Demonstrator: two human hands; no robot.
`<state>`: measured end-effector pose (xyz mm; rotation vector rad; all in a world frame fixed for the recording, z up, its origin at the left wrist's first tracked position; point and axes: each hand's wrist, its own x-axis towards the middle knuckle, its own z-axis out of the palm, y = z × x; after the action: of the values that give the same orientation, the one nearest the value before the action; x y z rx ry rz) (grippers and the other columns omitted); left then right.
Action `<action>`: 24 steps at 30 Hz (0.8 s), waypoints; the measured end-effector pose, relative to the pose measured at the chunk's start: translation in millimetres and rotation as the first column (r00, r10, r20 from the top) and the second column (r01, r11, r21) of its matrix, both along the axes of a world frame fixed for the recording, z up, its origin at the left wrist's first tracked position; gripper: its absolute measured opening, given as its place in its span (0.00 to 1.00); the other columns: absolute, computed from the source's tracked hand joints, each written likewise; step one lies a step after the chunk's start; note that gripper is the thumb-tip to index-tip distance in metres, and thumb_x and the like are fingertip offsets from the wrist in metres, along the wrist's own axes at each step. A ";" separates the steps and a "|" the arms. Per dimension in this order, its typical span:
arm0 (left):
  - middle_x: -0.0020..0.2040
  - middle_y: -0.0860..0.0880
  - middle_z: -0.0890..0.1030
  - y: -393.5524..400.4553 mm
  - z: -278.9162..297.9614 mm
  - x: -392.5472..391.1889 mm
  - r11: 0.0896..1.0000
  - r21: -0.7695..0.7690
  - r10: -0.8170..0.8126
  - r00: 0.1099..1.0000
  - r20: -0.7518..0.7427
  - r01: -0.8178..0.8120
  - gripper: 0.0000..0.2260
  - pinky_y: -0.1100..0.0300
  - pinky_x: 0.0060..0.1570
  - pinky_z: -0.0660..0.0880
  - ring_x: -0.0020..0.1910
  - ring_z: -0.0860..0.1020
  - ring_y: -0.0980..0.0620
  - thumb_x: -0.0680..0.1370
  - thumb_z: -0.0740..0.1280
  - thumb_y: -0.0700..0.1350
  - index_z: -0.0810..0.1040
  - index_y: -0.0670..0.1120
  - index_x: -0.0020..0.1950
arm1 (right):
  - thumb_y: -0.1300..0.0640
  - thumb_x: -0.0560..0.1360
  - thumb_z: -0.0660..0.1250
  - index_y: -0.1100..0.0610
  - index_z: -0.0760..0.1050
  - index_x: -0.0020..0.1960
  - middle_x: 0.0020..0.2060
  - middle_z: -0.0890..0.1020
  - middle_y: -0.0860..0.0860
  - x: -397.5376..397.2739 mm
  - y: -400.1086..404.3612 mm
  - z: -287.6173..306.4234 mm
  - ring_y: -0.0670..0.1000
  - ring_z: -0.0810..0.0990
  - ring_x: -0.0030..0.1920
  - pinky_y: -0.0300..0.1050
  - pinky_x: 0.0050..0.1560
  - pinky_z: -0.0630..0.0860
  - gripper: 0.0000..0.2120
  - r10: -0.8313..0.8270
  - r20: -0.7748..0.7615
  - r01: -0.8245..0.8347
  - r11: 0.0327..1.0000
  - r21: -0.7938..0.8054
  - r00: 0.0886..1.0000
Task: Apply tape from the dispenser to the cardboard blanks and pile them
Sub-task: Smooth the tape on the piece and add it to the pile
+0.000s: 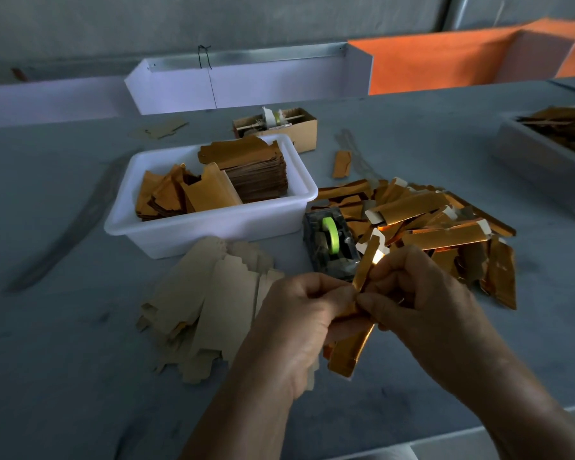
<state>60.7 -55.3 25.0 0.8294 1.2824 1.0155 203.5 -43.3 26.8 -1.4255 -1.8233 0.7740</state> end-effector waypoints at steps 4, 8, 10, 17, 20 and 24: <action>0.40 0.43 0.85 -3.8 -3.9 7.5 0.995 0.064 0.071 0.997 -0.021 -0.070 0.05 0.55 0.45 0.82 0.40 0.85 0.47 0.76 0.67 0.38 0.81 0.42 0.42 | 0.56 0.71 0.71 0.47 0.68 0.44 0.35 0.79 0.45 -5.3 -3.1 0.8 0.41 0.79 0.36 0.34 0.35 0.77 0.11 -0.061 0.109 0.058 0.998 0.032 0.992; 0.34 0.51 0.84 -9.8 -9.3 20.5 0.949 0.265 0.229 0.948 -0.219 -0.169 0.09 0.61 0.36 0.80 0.35 0.84 0.53 0.76 0.69 0.39 0.81 0.49 0.36 | 0.53 0.72 0.70 0.50 0.69 0.48 0.38 0.80 0.45 -11.5 -4.4 0.4 0.45 0.80 0.39 0.44 0.39 0.79 0.11 -0.170 0.206 0.154 0.984 0.095 0.964; 0.34 0.54 0.83 -12.0 -10.8 23.3 0.921 0.352 0.287 0.903 -0.320 -0.168 0.09 0.60 0.35 0.80 0.33 0.83 0.56 0.75 0.70 0.40 0.81 0.50 0.36 | 0.51 0.71 0.70 0.51 0.69 0.50 0.38 0.80 0.46 -14.5 -4.3 0.8 0.48 0.80 0.39 0.48 0.40 0.80 0.13 -0.196 0.230 0.174 0.978 0.113 0.953; 0.38 0.51 0.85 -11.6 -14.0 10.0 0.918 0.297 0.326 0.926 -0.192 -0.262 0.05 0.67 0.35 0.78 0.37 0.84 0.56 0.76 0.68 0.41 0.81 0.47 0.42 | 0.33 0.62 0.62 0.49 0.69 0.45 0.33 0.77 0.44 3.9 -2.2 -7.0 0.45 0.78 0.34 0.42 0.32 0.75 0.22 -0.230 0.250 0.221 0.973 0.061 0.941; 0.40 0.50 0.85 -13.3 -16.3 6.8 0.947 0.204 0.279 0.949 -0.150 -0.246 0.03 0.58 0.43 0.81 0.41 0.84 0.52 0.76 0.69 0.42 0.82 0.48 0.43 | 0.31 0.55 0.61 0.46 0.72 0.46 0.39 0.80 0.46 5.0 -2.3 -12.0 0.45 0.80 0.42 0.42 0.41 0.77 0.26 -0.113 -0.105 0.094 0.980 -0.173 0.988; 0.41 0.48 0.85 -16.4 -17.9 11.2 0.975 0.120 0.197 0.976 -0.089 -0.186 0.04 0.55 0.45 0.81 0.42 0.85 0.50 0.76 0.69 0.40 0.82 0.46 0.44 | 0.43 0.63 0.69 0.48 0.77 0.42 0.37 0.83 0.46 -10.4 -5.9 -26.0 0.43 0.81 0.41 0.37 0.42 0.74 0.12 -0.087 -0.349 -0.016 0.959 -0.282 0.933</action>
<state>71.9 -71.7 7.1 0.8627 1.4228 1.2205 193.1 -49.2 0.8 -1.3749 -1.4444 1.2265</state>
